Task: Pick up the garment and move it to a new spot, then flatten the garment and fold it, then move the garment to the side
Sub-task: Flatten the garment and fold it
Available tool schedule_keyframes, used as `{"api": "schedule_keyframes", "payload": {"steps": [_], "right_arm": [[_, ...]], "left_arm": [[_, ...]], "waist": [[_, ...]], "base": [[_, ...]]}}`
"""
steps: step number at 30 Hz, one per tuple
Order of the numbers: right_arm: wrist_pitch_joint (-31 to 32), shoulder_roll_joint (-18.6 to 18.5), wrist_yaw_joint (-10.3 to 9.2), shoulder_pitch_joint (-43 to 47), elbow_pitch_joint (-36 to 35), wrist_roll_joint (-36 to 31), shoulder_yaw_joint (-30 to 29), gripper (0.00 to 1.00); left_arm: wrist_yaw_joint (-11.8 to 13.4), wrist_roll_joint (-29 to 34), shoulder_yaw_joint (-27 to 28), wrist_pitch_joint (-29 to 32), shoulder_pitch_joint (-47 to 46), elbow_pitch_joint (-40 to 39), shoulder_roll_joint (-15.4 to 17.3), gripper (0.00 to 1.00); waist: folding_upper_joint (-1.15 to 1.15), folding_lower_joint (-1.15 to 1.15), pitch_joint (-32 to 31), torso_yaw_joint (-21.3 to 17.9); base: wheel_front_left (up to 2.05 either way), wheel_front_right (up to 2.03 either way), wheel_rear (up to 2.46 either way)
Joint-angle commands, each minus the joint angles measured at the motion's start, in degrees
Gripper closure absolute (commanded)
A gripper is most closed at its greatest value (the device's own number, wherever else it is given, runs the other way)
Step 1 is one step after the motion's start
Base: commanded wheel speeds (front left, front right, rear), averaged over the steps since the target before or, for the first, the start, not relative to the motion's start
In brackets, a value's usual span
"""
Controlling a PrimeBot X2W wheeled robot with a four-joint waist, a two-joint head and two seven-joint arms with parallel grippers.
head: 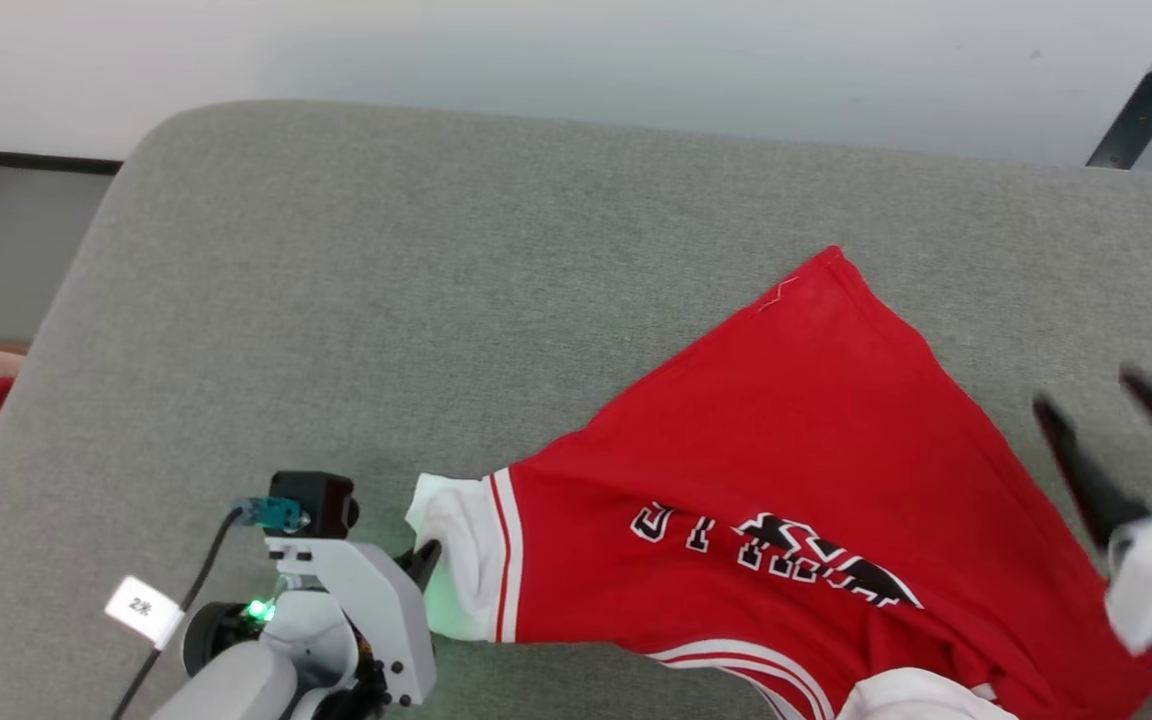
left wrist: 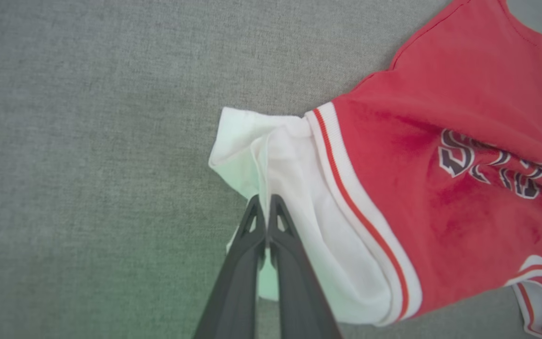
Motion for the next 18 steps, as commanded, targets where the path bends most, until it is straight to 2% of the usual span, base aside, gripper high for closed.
{"api": "schedule_keyframes", "payload": {"steps": [1, 4, 8, 13, 18], "right_arm": [[-2.2, -0.5, -0.04, -2.1, 0.7, -1.2, 0.9, 0.0], [-7.7, -1.0, -0.04, -7.9, 5.1, -2.9, 4.0, 0.0], [-9.2, -2.1, -0.05, -15.1, 12.3, -2.6, 8.7, 0.0], [-6.8, -4.5, -0.05, -23.6, 22.3, -0.1, 13.0, 0.0], [1.0, -6.2, -0.05, -31.2, 33.7, 4.7, 16.8, 0.0]], "left_arm": [[0.0, 0.1, -0.2, 0.1, -0.3, -0.1, -0.3, 1.0], [-0.4, 0.5, -0.8, 0.4, -1.0, 0.1, -0.8, 1.0], [-1.1, 0.8, -1.9, 0.9, -2.0, 0.6, -1.8, 1.0], [-2.3, 1.5, -3.5, 1.6, -4.0, 1.3, -3.6, 1.0], [-3.6, 2.3, -5.0, 1.8, -6.3, 2.4, -5.9, 1.0]], "waist": [[0.0, 0.0, 0.1, 0.6], [0.0, 0.0, 0.1, 1.7], [0.0, 0.0, 0.2, 3.9], [0.0, 0.0, 1.0, 7.5], [0.0, 0.0, 2.3, 11.1]], "base": [[0.0, 0.0, 0.0], [0.0, 0.0, 0.0], [0.0, 0.0, 0.0], [0.0, 0.0, 0.0], [0.0, 0.0, 0.0]]}}
